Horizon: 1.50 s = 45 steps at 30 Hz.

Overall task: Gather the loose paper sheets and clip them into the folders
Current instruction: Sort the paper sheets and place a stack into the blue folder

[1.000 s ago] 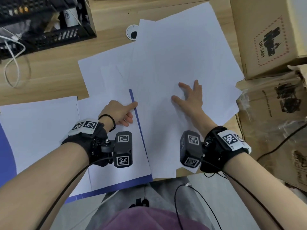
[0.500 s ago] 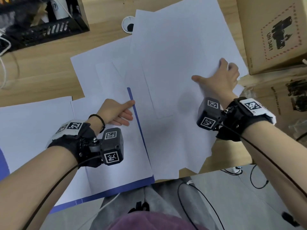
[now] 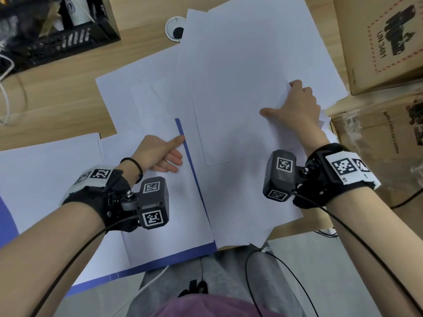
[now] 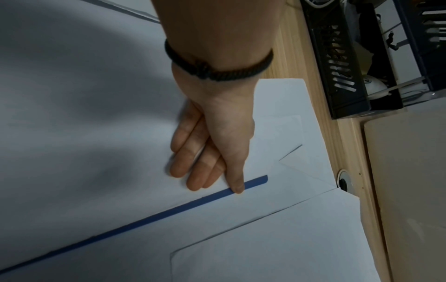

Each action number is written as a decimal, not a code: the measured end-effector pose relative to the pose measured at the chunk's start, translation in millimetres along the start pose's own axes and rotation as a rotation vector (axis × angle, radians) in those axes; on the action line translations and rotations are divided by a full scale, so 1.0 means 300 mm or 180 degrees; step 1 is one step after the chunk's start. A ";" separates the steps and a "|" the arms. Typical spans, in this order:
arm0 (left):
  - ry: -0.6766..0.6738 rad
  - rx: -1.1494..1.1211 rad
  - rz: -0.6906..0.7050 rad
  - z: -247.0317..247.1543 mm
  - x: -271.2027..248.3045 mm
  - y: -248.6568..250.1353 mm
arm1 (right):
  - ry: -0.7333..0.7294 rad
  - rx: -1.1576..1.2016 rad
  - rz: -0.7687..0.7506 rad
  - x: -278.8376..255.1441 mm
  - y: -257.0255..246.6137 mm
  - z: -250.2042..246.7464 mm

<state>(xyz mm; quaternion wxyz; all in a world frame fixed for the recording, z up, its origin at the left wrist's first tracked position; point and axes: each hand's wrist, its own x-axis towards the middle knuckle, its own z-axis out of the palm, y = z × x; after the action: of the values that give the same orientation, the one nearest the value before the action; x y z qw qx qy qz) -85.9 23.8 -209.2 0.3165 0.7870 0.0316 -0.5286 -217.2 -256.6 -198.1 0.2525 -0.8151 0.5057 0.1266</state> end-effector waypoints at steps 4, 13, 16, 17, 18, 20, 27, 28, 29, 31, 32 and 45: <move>0.0024 -0.0016 0.0003 0.003 0.002 0.002 | 0.0053 -0.0261 0.0014 -0.005 -0.001 -0.005; 0.0005 0.0090 0.0040 -0.003 -0.004 0.007 | -0.0437 -0.0117 -0.0243 -0.044 0.015 -0.059; -0.0001 0.0066 0.0069 -0.004 -0.007 0.003 | -0.0290 -0.0385 -0.0667 -0.090 0.006 -0.108; -0.0007 0.0047 0.0086 -0.004 -0.011 0.004 | -0.0184 -0.0403 -0.0791 -0.111 -0.009 -0.130; -0.0014 0.0016 0.0105 -0.004 -0.014 0.003 | -0.0052 -0.0419 -0.0936 -0.136 -0.030 -0.156; 0.0006 -0.0101 0.0126 0.001 -0.018 -0.001 | 0.0252 -0.0441 -0.1143 -0.191 -0.077 -0.216; 0.0325 -0.0588 0.0230 0.053 -0.039 -0.039 | 0.1274 -0.0586 -0.2026 -0.392 -0.314 -0.391; 0.0257 -0.0630 0.0272 0.050 -0.048 -0.043 | 0.1375 -0.0505 -0.2100 -0.422 -0.348 -0.406; 0.0149 -0.0676 0.0319 0.045 -0.060 -0.047 | 0.1453 -0.0420 -0.2159 -0.452 -0.376 -0.418; -0.0106 -0.0736 0.0426 0.030 -0.094 -0.050 | 0.1522 -0.0278 -0.2247 -0.516 -0.420 -0.429; -0.0241 -0.0728 0.0479 0.024 -0.116 -0.049 | 0.1509 -0.0239 -0.2289 -0.554 -0.438 -0.431; -0.0163 -0.0958 0.1177 -0.252 -0.303 -0.049 | 0.1530 0.0464 -0.2879 -0.891 -0.679 -0.444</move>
<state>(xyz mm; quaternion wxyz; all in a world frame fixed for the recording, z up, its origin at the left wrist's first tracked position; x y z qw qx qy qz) -70.0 101.7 -120.3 0.5223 0.7098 -0.0426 -0.4708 -164.8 -51.8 95.0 0.2148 -0.9386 0.1541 -0.2217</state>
